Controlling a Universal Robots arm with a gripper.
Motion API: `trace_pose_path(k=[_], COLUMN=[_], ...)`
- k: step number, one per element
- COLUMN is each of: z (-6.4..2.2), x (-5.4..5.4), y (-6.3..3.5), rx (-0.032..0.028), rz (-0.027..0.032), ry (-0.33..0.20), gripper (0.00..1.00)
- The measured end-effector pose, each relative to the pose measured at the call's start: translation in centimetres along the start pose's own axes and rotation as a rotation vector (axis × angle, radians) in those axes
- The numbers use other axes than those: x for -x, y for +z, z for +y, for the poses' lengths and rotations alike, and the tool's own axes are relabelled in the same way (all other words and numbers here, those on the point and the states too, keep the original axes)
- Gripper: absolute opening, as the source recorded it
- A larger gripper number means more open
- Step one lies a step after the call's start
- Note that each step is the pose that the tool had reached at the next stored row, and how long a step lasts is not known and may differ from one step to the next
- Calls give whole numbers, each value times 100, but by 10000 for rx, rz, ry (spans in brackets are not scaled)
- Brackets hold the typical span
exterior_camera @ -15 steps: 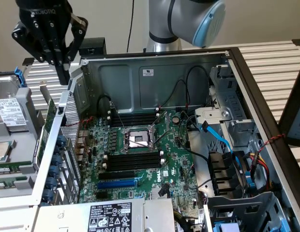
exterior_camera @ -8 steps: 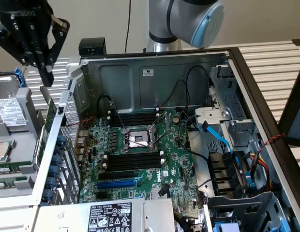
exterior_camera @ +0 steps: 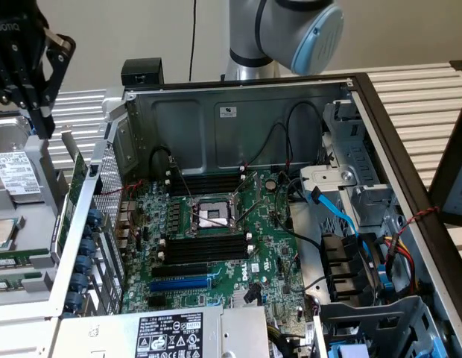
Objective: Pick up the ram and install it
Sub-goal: 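Reach for the ram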
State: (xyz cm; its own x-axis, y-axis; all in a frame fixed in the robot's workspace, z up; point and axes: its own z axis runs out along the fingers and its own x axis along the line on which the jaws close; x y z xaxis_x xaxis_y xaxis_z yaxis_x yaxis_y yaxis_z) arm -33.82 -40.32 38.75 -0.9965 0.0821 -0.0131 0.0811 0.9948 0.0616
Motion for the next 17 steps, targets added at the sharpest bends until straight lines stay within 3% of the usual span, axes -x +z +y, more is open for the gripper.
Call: trace_pose_path(k=[8, 12, 17], z=[-31, -46, -35], x=[-363, -544, -756], y=[13, 27, 60], rx=[-11, -22, -70], rz=[130, 272, 395], ry=[8, 18, 25], gripper=[11, 11, 11])
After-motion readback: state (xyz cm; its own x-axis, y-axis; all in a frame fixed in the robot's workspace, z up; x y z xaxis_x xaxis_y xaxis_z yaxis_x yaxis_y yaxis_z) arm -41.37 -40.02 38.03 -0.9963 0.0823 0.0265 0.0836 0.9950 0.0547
